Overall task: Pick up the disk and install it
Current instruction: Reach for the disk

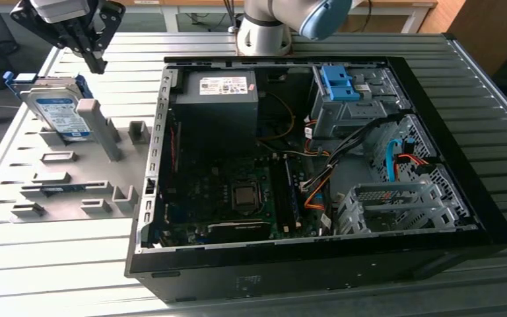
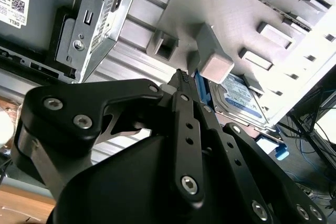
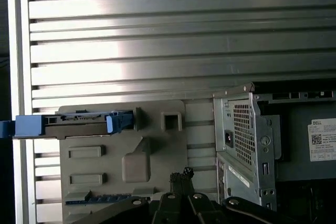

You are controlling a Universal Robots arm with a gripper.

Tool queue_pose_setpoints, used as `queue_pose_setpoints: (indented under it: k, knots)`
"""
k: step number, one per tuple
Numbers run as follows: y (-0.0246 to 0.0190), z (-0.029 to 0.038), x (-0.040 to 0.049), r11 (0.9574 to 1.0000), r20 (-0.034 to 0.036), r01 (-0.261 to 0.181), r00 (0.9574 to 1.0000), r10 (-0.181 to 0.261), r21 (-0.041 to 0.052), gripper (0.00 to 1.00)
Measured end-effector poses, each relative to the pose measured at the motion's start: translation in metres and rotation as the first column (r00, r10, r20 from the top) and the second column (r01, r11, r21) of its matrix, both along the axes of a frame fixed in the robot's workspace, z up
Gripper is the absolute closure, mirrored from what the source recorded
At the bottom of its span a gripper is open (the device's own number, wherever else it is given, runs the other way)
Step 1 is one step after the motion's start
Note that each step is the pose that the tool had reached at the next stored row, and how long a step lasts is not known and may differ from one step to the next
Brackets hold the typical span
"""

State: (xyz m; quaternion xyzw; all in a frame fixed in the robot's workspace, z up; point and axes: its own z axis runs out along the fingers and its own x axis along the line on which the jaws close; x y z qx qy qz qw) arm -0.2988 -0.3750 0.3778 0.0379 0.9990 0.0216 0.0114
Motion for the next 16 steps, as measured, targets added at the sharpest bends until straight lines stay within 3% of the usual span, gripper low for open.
queue_pose_setpoints:
  k: [11,16]
  knots:
    - [0.0043,-0.0028,-0.0146,1.0,0.0001,0.0,1.0,0.0,0.0002,0.89]
    - [0.0211,-0.0052,-0.019,1.0,-0.0007,0.0,1.0,0.0,-0.0023,0.89]
